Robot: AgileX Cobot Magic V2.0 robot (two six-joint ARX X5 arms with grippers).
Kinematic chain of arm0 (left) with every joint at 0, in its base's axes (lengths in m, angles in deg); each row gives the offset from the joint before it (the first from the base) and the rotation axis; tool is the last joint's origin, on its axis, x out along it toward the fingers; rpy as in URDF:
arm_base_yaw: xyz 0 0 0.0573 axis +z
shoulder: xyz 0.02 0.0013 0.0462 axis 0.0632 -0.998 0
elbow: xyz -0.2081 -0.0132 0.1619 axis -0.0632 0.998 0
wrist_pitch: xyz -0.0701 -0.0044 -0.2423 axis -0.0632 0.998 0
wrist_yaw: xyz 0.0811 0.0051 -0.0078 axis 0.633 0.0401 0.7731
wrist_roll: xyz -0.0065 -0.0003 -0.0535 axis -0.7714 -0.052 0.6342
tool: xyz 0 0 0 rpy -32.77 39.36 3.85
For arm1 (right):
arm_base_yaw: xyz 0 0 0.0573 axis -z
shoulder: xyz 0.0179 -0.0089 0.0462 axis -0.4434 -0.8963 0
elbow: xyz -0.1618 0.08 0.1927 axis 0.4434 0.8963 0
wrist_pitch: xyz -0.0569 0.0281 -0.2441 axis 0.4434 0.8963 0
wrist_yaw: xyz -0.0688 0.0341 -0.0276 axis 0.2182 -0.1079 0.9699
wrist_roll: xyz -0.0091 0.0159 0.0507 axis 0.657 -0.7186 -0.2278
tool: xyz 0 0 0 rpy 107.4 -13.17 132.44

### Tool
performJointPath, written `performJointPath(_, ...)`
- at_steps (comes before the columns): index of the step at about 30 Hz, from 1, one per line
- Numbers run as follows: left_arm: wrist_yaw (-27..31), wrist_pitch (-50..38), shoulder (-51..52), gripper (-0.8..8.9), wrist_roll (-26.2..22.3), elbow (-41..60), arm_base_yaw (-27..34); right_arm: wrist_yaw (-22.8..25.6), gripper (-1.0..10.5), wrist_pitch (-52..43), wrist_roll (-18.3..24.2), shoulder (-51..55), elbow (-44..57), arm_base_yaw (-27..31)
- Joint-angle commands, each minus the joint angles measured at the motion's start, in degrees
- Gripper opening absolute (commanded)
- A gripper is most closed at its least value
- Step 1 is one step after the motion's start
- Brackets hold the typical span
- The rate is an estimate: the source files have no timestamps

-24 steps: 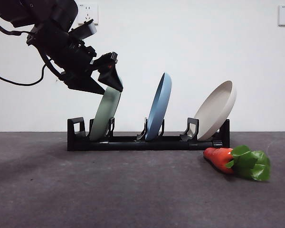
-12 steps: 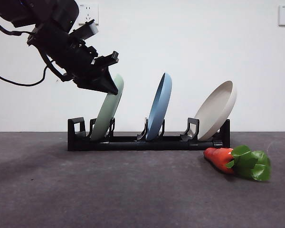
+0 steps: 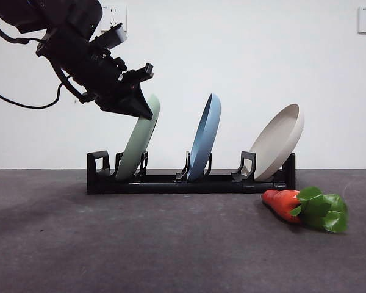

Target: Take the green plate from the plate rack,put the plate on the table,take the carrot from the table,put the carrot in the plate

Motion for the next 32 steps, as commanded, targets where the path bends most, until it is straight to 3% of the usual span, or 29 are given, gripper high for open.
performJointPath(1,0.6,-1.1,1.9,-0.08,-0.1,-1.8,0.4,0.1,5.6,0.1,-0.2,0.1,0.0,-0.2)
performJointPath(9,-0.2,3.0,5.0,-0.08,0.8,-6.8,0.4,0.1,5.6,0.1,-0.2,0.1,0.0,-0.2)
performJointPath(15,-1.7,14.8,8.9,-0.08,0.2,-12.3,0.2,0.0,5.6,0.1,-0.2,0.1,0.0,-0.2)
performJointPath(20,-3.7,29.7,15.4,-0.08,-4.1,-15.0,-1.6,0.1,5.6,0.0,-0.2,0.1,0.0,-0.1)
performJointPath(24,-2.4,40.8,21.2,-0.08,-9.3,-15.0,-5.9,0.1,5.6,0.0,-0.2,-0.1,0.0,-0.1)
performJointPath(32,10.2,56.4,23.7,-0.06,-15.7,-13.5,-21.9,0.3,5.6,-0.4,-1.7,-0.8,0.0,-0.1)
